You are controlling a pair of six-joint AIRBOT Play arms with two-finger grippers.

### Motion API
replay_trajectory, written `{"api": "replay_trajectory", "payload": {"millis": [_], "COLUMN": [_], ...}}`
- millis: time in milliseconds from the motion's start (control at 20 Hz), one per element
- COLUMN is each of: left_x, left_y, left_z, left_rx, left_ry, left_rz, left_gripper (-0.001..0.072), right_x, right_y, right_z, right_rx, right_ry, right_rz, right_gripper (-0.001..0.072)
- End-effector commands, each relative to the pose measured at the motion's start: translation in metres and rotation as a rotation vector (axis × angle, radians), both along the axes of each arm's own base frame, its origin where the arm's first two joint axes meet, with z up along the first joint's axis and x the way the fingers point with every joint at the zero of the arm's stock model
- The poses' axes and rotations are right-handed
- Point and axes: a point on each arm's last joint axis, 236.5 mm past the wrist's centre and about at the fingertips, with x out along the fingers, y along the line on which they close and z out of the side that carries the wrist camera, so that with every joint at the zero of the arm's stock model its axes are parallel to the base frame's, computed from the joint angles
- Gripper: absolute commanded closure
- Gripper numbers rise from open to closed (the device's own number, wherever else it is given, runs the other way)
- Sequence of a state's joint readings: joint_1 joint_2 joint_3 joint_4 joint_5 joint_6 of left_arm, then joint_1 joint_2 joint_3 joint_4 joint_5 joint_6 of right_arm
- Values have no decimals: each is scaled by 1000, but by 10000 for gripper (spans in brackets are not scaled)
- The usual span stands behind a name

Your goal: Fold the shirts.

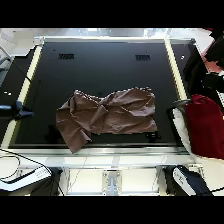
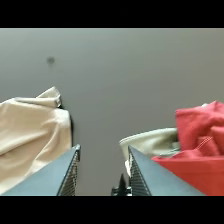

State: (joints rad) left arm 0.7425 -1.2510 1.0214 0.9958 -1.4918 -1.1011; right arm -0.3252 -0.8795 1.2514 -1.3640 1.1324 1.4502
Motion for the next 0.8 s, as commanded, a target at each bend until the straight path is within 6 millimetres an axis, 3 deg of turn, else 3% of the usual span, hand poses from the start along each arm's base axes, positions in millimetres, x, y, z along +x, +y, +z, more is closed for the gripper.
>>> {"api": "replay_trajectory", "payload": {"millis": [0,50,150,250,350,450,750], "left_x": [-32,-33,-38,-33,-10,5,2], "left_y": [-12,-14,-19,-34,-47,-46,-55], "left_z": [-54,-69,-95,-104,-94,-93,-115], "left_rx": [-51,-53,-51,-100,-182,-212,-251], "left_ry": [158,160,169,120,-3,-44,7], "left_rz": [62,94,151,153,161,206,187], "left_gripper": [452,429,277,273,274,274,274], "right_x": [-4,-5,-4,-5,-6,-7,-7], "right_y": [8,8,14,18,19,20,22], "right_z": [-3,-3,-3,-3,-4,-6,-5], "right_rx": [31,33,56,72,77,80,89], "right_ry": [17,18,15,19,25,32,30], "right_rz": [17,18,28,36,40,42,46], "right_gripper": [365,364,365,365,365,365,365]}}
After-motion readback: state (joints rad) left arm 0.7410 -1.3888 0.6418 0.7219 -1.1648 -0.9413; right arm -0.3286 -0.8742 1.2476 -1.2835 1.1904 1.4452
